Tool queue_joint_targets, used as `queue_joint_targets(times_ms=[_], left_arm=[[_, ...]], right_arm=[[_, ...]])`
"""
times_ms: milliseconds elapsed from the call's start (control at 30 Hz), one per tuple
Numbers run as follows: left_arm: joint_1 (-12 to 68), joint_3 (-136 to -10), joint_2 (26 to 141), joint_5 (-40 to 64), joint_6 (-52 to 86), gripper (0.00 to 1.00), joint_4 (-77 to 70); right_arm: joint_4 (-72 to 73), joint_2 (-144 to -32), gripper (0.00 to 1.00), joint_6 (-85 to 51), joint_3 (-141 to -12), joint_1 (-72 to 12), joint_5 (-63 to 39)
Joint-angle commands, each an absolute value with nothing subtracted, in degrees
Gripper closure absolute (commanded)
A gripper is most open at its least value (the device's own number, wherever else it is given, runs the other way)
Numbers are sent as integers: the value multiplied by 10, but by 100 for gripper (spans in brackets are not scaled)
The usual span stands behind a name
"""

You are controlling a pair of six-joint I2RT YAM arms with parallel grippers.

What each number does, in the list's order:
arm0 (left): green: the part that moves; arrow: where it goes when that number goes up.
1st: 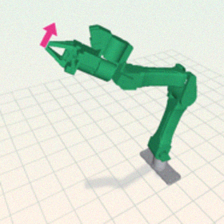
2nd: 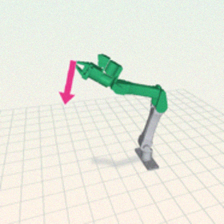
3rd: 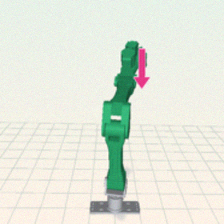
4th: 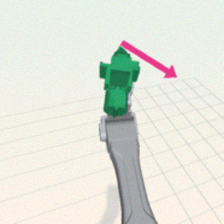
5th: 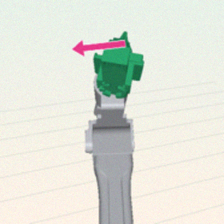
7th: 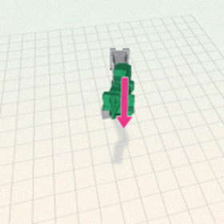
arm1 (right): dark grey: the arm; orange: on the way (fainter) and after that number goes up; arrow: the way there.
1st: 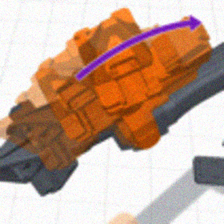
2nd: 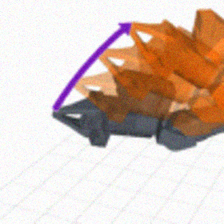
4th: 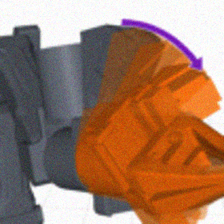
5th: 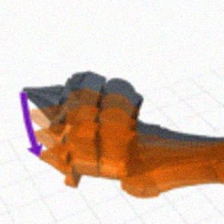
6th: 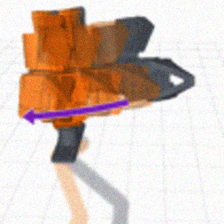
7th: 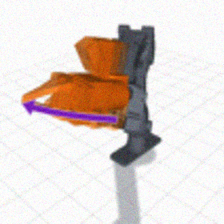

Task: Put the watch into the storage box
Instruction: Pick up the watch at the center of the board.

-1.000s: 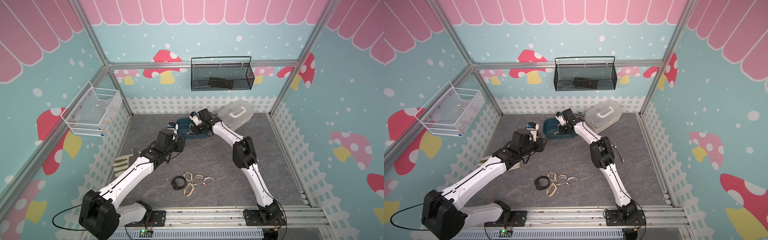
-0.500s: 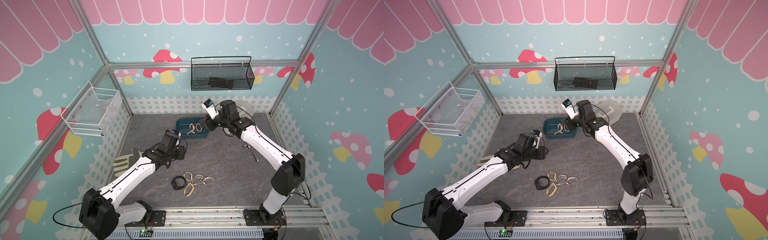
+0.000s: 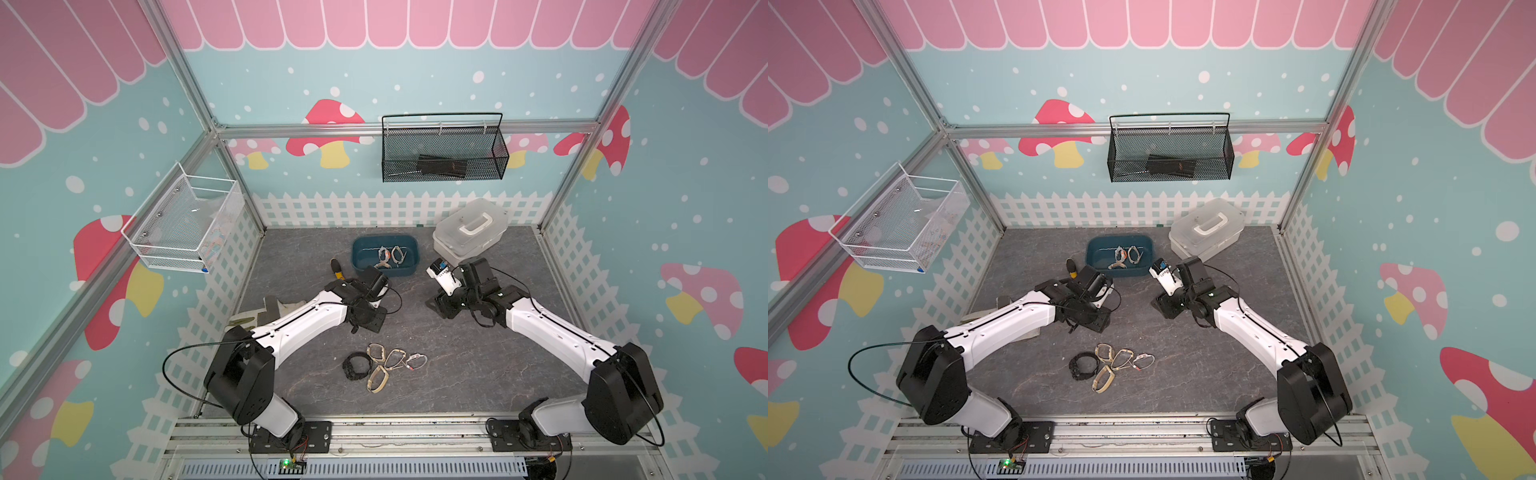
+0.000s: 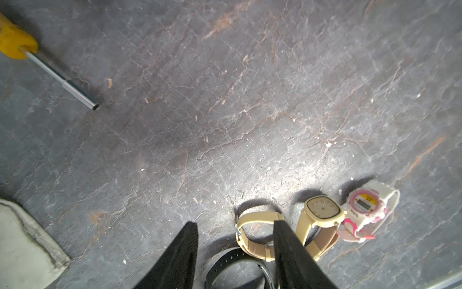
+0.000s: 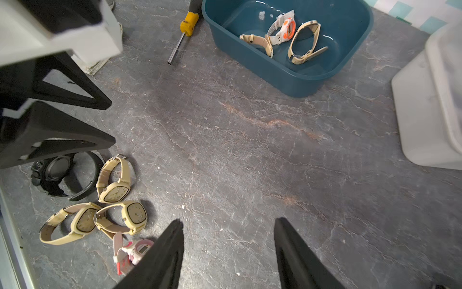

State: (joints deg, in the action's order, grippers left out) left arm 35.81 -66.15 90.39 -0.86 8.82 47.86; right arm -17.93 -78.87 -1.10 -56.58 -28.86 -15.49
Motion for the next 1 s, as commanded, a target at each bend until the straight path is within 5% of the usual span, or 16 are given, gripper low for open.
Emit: queue_joint_targets(times_ms=[0, 967], left_arm=[[364, -674, 914, -7, 49, 49, 533], [382, -683, 1007, 12, 44, 53, 553]], right_arm=[[-158, -771, 39, -21, -561, -284, -153], [-149, -787, 39, -22, -548, -277, -157]])
